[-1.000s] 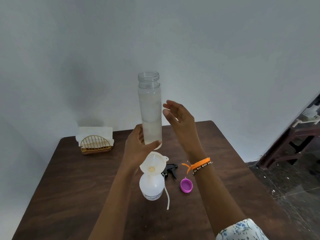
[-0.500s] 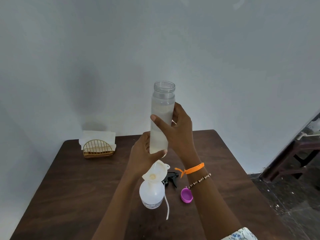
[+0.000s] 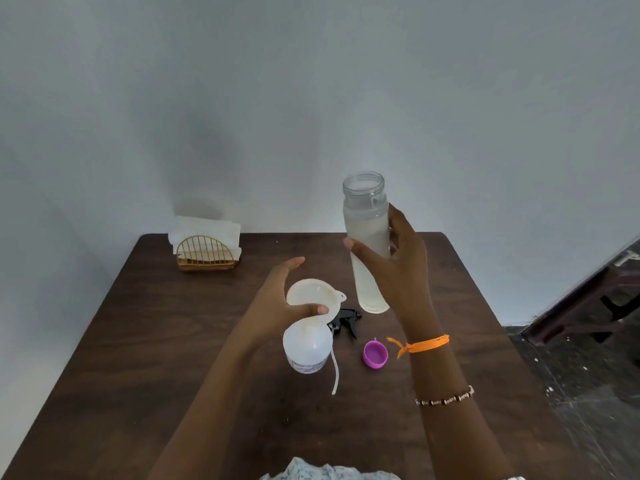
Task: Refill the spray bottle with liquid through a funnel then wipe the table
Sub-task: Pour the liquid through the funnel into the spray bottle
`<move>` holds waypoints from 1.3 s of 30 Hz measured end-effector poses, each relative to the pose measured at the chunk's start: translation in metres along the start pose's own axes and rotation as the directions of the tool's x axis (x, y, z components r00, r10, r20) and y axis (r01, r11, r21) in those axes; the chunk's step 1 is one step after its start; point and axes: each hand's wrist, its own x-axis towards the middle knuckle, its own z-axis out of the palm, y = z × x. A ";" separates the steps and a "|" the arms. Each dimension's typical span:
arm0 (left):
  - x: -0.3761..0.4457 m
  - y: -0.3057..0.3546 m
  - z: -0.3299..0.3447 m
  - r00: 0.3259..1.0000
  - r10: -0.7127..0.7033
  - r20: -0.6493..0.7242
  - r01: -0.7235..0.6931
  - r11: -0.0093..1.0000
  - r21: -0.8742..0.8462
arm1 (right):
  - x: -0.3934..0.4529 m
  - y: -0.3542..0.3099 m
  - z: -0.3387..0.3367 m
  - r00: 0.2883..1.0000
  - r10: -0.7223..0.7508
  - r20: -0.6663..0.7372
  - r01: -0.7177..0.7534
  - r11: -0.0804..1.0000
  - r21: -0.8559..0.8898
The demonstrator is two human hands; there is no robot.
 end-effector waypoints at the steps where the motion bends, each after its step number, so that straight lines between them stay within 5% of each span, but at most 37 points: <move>1: -0.003 -0.003 0.002 1.000 -0.014 0.005 0.014 1.000 0.001 | -0.004 0.006 -0.001 1.000 0.011 0.006 -0.011 1.000 -0.013; 18: -0.020 -0.025 0.033 0.988 -0.112 -0.105 0.096 0.985 -0.146 | -0.048 0.057 0.003 0.985 0.146 0.093 -0.137 0.986 -0.097; 39: -0.019 -0.035 0.039 0.986 -0.101 -0.131 0.079 0.984 -0.162 | -0.060 0.082 0.002 0.990 0.092 0.105 -0.049 0.935 -0.351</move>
